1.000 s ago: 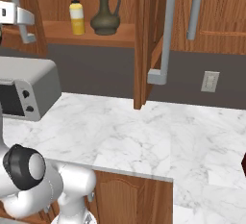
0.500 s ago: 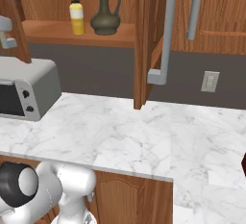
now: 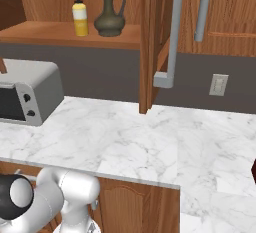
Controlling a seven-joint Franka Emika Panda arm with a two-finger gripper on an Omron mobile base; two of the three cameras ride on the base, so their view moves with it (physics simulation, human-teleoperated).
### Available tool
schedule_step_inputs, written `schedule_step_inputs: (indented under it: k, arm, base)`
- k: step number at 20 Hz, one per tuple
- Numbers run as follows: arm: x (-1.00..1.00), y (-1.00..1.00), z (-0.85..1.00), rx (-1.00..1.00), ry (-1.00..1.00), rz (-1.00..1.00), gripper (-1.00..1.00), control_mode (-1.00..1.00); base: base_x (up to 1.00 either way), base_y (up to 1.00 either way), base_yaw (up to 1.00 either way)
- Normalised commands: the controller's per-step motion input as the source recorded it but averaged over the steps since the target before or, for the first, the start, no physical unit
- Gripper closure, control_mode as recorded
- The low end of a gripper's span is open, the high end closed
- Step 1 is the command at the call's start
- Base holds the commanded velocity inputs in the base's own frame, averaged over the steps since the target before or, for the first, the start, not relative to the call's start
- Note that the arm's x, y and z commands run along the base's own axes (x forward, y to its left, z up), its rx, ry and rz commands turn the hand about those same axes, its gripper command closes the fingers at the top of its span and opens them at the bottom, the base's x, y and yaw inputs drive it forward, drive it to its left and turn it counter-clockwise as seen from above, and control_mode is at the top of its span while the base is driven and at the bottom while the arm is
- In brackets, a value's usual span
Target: Move the mustard and oil and vinegar bottle from the cabinet to the dining counter.
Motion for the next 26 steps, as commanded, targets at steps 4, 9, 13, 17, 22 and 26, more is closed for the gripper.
schedule_step_inputs:
  k: [4,9,13,17,22,26]
  arm:
    - [-0.26,0.56,-0.07,0.03,0.0,-0.01,1.0,-1.0]
    - [-0.08,0.32,-0.22,0.0,0.0,-0.02,-1.0,-1.0]
    - [-0.42,-0.1,-0.12,0.03,0.0,-0.04,-1.0,-1.0]
    - [-0.73,-0.02,0.0,0.14,0.0,-0.02,-1.0,-1.0]
    - [-0.68,-0.25,0.04,0.2,0.0,0.0,-1.0,-1.0]
    - [-0.44,-0.69,0.0,0.32,0.0,0.01,-1.0,-1.0]
  base:
    - [0.0,0.0,0.0]
    - [0.0,0.0,0.0]
    - [0.0,0.0,0.0]
    - [0.0,0.0,0.0]
    - [0.0,0.0,0.0]
    - [0.0,0.0,0.0]
